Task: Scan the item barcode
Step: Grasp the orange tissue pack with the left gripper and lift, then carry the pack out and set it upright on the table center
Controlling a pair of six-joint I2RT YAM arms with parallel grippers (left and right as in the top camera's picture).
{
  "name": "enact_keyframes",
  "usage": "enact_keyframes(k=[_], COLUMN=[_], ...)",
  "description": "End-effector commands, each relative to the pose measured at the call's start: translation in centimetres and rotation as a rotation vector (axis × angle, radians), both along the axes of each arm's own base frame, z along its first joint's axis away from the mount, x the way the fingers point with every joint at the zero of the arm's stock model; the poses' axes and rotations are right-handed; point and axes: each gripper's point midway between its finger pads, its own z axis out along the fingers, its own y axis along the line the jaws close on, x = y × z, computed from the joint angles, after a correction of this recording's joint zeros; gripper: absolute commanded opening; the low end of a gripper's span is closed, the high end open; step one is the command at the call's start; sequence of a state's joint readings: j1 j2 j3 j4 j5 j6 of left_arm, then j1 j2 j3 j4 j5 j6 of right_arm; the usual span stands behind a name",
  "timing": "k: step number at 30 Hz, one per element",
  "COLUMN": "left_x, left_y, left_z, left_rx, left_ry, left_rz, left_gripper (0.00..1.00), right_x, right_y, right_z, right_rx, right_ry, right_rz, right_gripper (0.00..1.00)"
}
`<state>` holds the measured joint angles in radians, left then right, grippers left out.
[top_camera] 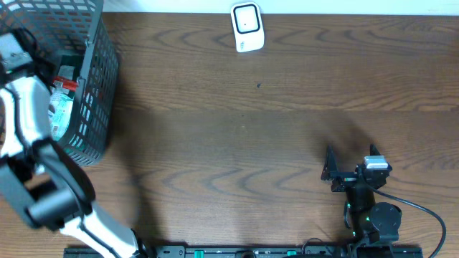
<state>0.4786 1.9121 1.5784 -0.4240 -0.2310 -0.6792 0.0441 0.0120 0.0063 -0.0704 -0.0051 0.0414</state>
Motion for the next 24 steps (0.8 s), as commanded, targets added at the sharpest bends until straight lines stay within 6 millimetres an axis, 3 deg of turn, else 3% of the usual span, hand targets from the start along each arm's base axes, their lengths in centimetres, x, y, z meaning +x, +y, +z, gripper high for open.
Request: enact_keyframes(k=[1, 4, 6, 10, 13, 18, 21, 24], left_x=[-1.5, -3.3, -4.3, -6.6, -8.4, -10.4, -11.0, -11.4], left_y=[-0.8, -3.0, -5.8, -13.6, -19.3, -28.1, -32.3, -35.1], left_z=[7.9, 13.0, 15.5, 17.2, 17.1, 15.5, 13.3, 10.2], left_rx=[0.076, 0.096, 0.086, -0.056, -0.148, -0.153, -0.139, -0.097], left_ry=[-0.121, -0.201, -0.224, -0.237, -0.202, -0.050, 0.050, 0.162], left_rz=[-0.007, -0.050, -0.159, -0.401, -0.558, -0.858, -0.989, -1.058], left_gripper=[0.24, 0.24, 0.23, 0.24, 0.24, 0.24, 0.24, 0.24], right_x=[0.0, 0.0, 0.0, 0.0, 0.0, 0.0, 0.0, 0.0], right_y=[-0.1, -0.1, -0.1, -0.1, -0.1, -0.1, -0.1, -0.1], right_z=[0.0, 0.0, 0.0, 0.0, 0.0, 0.0, 0.0, 0.0], right_rx=[-0.005, -0.005, -0.005, -0.005, -0.005, -0.005, -0.005, -0.005], right_ry=[-0.001, -0.001, -0.001, 0.000, -0.001, -0.001, 0.000, 0.000], right_rz=[-0.003, -0.003, -0.003, -0.003, -0.003, -0.003, -0.003, -0.003], right_gripper=[0.99, 0.99, 0.99, 0.99, 0.99, 0.99, 0.99, 0.99])
